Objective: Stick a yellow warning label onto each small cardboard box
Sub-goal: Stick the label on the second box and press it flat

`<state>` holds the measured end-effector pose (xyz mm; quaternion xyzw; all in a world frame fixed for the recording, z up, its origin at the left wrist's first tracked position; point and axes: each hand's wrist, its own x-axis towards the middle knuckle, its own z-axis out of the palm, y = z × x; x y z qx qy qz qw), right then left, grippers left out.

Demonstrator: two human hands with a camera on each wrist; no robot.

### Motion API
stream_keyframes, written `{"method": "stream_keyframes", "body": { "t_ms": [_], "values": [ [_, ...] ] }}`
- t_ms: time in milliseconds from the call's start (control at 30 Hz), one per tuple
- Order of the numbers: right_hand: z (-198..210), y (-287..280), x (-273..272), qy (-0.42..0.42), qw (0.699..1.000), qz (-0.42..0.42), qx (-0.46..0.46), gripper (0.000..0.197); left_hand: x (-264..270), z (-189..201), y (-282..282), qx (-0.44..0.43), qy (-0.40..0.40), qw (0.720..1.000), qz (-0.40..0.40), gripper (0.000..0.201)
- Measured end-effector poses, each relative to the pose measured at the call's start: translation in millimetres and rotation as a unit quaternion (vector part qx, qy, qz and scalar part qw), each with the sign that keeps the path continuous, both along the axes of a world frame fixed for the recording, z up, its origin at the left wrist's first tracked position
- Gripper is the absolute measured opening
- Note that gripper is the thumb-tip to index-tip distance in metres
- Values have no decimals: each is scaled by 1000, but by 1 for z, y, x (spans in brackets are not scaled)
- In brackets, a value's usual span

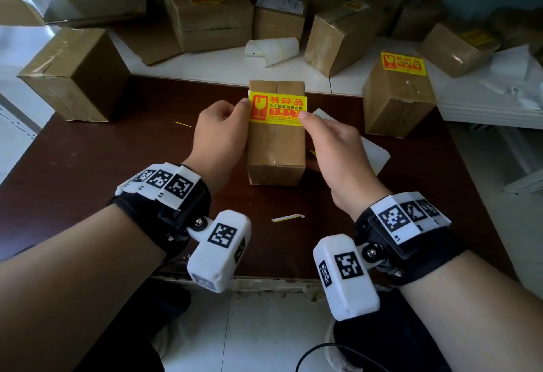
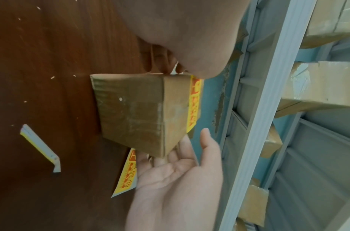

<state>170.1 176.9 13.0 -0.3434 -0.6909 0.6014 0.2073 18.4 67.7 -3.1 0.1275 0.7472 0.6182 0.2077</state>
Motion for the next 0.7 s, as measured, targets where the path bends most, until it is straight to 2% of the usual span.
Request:
{"method": "stream_keyframes", "body": {
  "t_ms": [167,200,300,333,400,467,567,700],
  "values": [
    [4,5,-5,-72,996,-3,-51,98,-11,6,3,-7,-52,997,-64,31],
    [5,7,-4,-77,995,-7,-58,94,-12,9,4,-8,-66,996,-67,27],
    [13,18,1,-65,996,-33,-54,47,-19,14,1,-14,-89,995,-51,29],
    [16,23,3,-56,996,-46,-43,39,-21,17,-1,-10,-89,995,-41,29],
    [23,32,10,-29,996,-80,-33,37,-28,24,-6,-18,-77,997,-17,28],
    [27,40,18,0,992,-119,-42,44,-34,32,-12,-27,-73,997,6,28],
    [29,50,29,42,982,-170,-71,50,-39,39,-21,-27,-105,994,14,29],
    [26,48,33,43,982,-163,-87,48,-31,43,-25,-36,-128,991,-2,31]
  ]
}}
